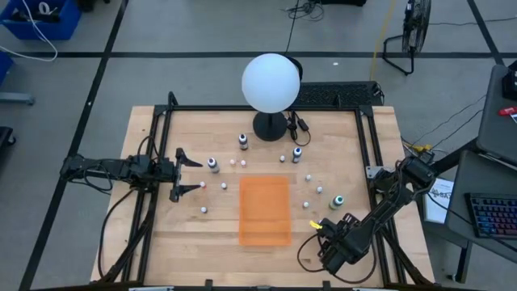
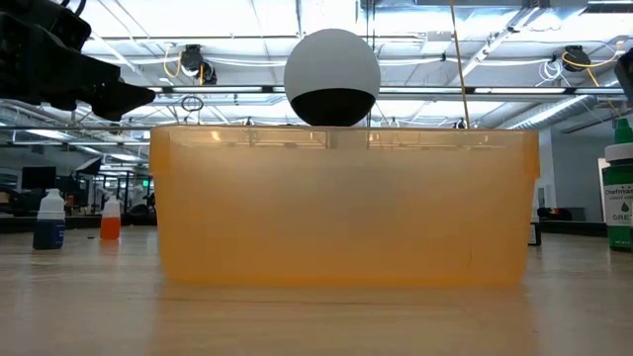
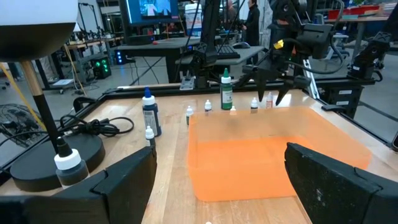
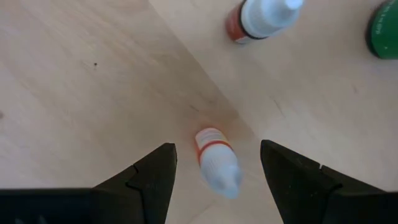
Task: Pick & Place food coloring
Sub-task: Put the small orange food coloring bottle into the orange bin
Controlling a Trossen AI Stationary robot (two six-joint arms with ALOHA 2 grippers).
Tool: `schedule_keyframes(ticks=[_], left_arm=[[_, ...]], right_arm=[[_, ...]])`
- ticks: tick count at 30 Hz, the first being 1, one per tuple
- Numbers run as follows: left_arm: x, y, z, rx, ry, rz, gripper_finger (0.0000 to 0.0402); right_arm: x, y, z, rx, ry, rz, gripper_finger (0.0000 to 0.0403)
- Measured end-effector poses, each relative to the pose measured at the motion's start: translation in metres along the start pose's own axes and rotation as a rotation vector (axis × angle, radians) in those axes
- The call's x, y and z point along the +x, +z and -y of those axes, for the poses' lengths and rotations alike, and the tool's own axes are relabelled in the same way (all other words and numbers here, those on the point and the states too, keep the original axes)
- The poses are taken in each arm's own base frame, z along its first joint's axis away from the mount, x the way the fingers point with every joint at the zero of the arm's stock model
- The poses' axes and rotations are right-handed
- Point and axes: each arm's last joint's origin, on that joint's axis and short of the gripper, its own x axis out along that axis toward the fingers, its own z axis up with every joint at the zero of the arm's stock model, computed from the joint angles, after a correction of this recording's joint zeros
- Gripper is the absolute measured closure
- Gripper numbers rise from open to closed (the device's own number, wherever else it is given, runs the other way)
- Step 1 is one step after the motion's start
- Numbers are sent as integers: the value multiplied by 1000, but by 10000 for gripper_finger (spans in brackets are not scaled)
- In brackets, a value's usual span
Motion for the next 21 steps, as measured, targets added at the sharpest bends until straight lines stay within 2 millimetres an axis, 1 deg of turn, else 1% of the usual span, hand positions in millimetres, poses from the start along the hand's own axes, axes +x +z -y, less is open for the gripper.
schedule_keyframes(ticks=[2,5,9,17,21], left_arm=[[0,0,0,0,0,0,50],[0,0,0,0,0,0,50],[0,0,0,0,0,0,50],[0,0,0,0,0,0,50],[0,0,0,0,0,0,50]], right_arm=[[2,0,0,3,7,-1,181],[12,0,2,10,29,-4,181],[20,-1,4,8,57,-1,181],[18,-1,6,15,50,-1,184],[19,-1,6,16,49,-1,208]])
